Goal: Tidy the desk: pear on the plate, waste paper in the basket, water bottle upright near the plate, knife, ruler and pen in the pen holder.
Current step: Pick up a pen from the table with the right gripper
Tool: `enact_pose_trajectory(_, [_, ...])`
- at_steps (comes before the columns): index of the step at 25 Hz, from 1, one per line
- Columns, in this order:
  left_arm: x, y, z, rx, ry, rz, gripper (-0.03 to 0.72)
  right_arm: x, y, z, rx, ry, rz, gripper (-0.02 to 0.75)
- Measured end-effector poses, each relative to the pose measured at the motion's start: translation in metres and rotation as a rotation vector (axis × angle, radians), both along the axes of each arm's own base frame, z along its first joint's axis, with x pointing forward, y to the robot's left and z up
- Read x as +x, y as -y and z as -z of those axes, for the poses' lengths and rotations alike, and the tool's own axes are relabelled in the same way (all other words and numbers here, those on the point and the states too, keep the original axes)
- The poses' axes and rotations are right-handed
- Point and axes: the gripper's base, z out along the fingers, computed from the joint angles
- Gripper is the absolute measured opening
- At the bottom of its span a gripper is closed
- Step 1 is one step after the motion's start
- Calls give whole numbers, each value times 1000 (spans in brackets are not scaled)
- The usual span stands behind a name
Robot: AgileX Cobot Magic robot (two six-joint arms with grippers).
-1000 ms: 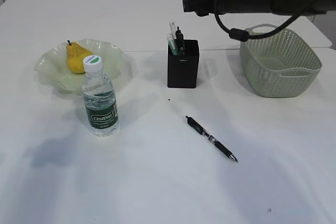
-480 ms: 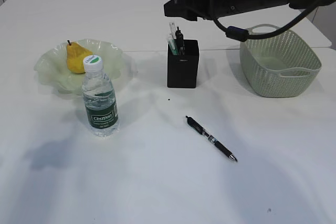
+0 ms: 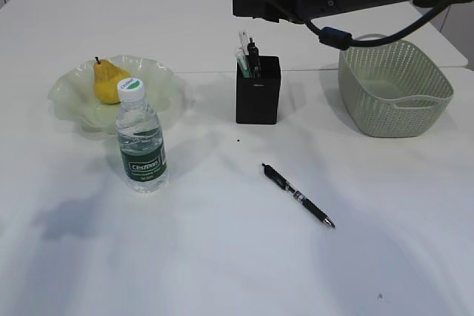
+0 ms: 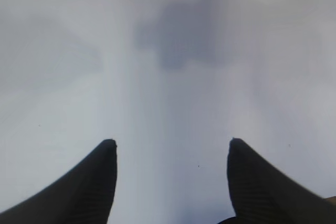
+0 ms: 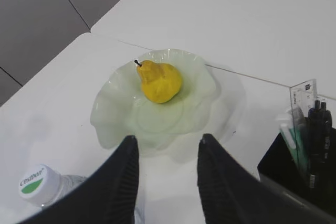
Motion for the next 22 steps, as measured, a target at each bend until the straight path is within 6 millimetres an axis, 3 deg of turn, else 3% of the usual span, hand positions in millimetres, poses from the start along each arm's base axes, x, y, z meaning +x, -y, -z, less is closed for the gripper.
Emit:
enact_pose_trajectory(6, [-2, 0, 0, -1, -18, 4, 467, 0, 19, 11, 47, -90, 74, 284])
enact_pose_trajectory(14, [-2, 0, 0, -1, -19, 4, 467, -1, 59, 27, 87, -192, 173, 284])
enact_pose_trajectory(22, [-1, 0, 0, -1, -12, 3, 467, -6, 61, 40, 42, -199, 143, 285])
